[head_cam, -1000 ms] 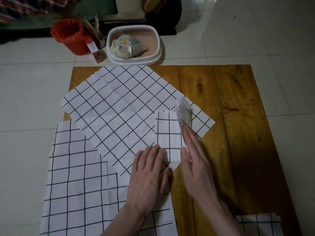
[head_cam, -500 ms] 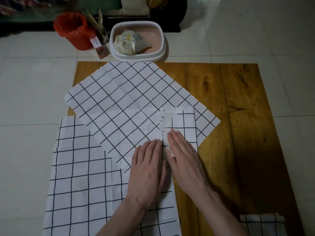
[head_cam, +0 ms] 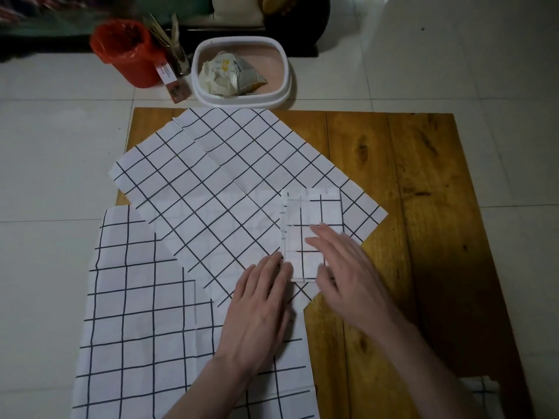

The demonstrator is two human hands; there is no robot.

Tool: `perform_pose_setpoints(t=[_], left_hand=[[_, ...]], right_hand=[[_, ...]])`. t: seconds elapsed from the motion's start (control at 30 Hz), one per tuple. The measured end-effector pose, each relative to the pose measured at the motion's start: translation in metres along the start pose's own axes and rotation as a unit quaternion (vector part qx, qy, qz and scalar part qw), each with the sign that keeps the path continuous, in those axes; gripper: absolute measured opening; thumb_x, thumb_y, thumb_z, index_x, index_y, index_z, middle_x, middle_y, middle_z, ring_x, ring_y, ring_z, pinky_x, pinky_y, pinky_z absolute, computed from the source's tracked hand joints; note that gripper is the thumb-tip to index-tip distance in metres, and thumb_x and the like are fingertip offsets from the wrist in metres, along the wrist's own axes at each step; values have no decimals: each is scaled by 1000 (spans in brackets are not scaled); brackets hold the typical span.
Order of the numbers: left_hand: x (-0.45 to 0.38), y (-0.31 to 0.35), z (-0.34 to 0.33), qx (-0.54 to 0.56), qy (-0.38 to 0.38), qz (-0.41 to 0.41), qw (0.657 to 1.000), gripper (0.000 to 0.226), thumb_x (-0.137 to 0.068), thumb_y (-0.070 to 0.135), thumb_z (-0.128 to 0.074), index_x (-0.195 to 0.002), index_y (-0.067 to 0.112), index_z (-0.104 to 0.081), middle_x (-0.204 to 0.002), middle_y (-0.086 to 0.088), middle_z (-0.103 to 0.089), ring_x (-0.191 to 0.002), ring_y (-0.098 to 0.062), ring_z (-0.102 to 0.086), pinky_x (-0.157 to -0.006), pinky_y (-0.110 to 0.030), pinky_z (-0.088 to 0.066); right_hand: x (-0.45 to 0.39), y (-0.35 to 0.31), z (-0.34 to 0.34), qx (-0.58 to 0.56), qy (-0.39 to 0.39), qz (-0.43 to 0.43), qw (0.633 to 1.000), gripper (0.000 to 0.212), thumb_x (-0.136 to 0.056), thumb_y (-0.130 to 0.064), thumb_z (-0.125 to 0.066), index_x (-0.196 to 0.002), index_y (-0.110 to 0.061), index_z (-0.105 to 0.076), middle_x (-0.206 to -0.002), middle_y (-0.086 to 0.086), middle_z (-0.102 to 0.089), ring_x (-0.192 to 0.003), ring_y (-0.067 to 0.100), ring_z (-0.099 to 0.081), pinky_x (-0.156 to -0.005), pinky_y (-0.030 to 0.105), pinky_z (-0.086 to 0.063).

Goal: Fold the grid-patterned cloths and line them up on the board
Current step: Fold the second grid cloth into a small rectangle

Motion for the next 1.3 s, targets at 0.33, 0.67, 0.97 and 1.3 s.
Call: perform_pose_setpoints(t=[0.33, 0.67, 0.97, 1.3], left_hand=[[-5, 4, 8, 5, 16, 29, 999, 63, -105, 36, -40, -161, 10, -35, -167, -13, -33, -155, -30, -32, -122, -46, -30], [-3, 19, -1, -17, 9, -28, 999, 53, -108, 34, -40, -155, 12, -47, -162, -6, -45, -154, -24, -37, -125, -48, -28], [-5, 15, 0, -28, 33, -26, 999, 56, -109, 32, -37, -159, 9, -41, -169, -8, -35, -159, -23, -27, -125, -50, -27], [2, 21, -16, -36, 12, -49, 998, 61, -109, 32, -37, -164, 7, -27, -174, -9, -21, -161, -23, -17, -125, -48, -27]], right_hand=[[17, 30, 3, 144, 12, 5, 989, 51, -100, -17, -60, -150, -22, -51, -158, 4, -45, -144, 21, -43, -115, 40, -40], [28, -11, -14, 188, 38, -153, 969, 49, -97, -34, -61, -144, -18, -57, -131, 9, -58, -120, 27, -57, -89, 40, -53], [41, -16, -19, 184, 49, -30, 981, 53, -112, -37, -26, -157, -14, -42, -164, 6, -39, -154, 21, -32, -121, 43, -34], [58, -8, -53, 186, -14, -43, 982, 63, -112, -50, -18, -165, -16, -18, -174, 0, -10, -160, 16, -9, -125, 45, -20]])
Point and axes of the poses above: each hand's wrist, its own x-axis away from the middle knuckle, its own z-axis out of the back of the hand, y = z × x, the point moved 4 cm from there along -x, towards the middle knuckle
